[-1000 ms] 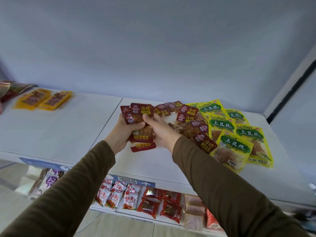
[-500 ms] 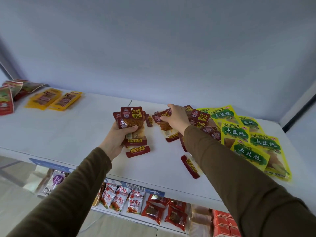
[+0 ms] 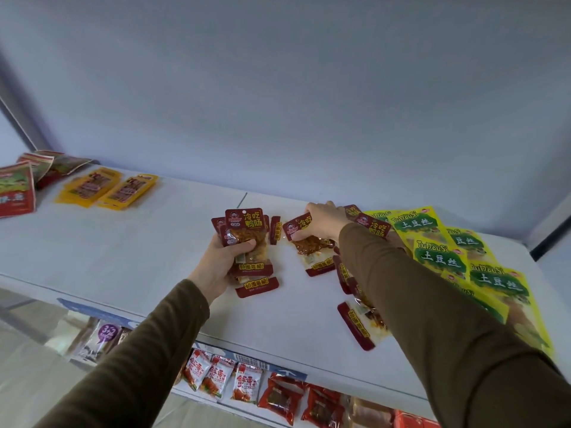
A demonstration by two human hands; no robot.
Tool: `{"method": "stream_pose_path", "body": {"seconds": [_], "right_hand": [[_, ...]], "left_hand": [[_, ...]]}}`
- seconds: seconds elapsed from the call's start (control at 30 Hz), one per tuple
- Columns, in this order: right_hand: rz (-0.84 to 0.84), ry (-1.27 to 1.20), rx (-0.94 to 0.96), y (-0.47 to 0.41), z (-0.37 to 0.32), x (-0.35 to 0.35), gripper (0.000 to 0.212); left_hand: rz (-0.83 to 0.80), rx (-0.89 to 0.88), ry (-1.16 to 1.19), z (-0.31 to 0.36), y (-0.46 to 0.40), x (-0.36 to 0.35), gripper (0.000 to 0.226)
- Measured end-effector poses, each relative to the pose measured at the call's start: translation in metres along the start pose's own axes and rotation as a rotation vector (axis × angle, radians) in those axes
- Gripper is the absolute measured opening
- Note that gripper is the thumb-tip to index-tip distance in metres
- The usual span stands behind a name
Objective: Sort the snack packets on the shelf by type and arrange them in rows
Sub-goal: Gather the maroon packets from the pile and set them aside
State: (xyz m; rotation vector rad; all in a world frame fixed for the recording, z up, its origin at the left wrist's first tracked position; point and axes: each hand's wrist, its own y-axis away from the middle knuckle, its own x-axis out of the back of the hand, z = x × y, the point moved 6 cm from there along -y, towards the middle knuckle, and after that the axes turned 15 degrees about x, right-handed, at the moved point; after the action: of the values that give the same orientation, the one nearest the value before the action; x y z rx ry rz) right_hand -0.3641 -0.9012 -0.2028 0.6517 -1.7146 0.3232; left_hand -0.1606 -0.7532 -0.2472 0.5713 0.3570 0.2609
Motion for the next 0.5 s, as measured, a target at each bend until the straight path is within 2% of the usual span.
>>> {"method": "stream_pose_path", "body": {"seconds": [0.07, 0.27, 0.33, 0.5], "right_hand": [[0.088, -0.158, -0.014, 0.004, 0.004, 0.002, 0.086], [0.234, -0.397, 0.022, 0.010, 0.012, 0.015, 0.064], [0.303, -0.513, 0.010, 0.013, 0.019, 0.020, 0.065], [0.308, -0.798, -0.050, 0.016, 0.036, 0.015, 0.061]], "left_hand": [[0.019, 0.006, 0.007, 0.001, -0.001, 0.000, 0.043], [0.021, 0.016, 0.024, 0.001, -0.002, -0.011, 0.051], [0.024, 0.020, 0.032, 0.001, -0.003, -0.014, 0.054], [0.019, 0.027, 0.065, 0.000, -0.004, -0.017, 0.053]]}}
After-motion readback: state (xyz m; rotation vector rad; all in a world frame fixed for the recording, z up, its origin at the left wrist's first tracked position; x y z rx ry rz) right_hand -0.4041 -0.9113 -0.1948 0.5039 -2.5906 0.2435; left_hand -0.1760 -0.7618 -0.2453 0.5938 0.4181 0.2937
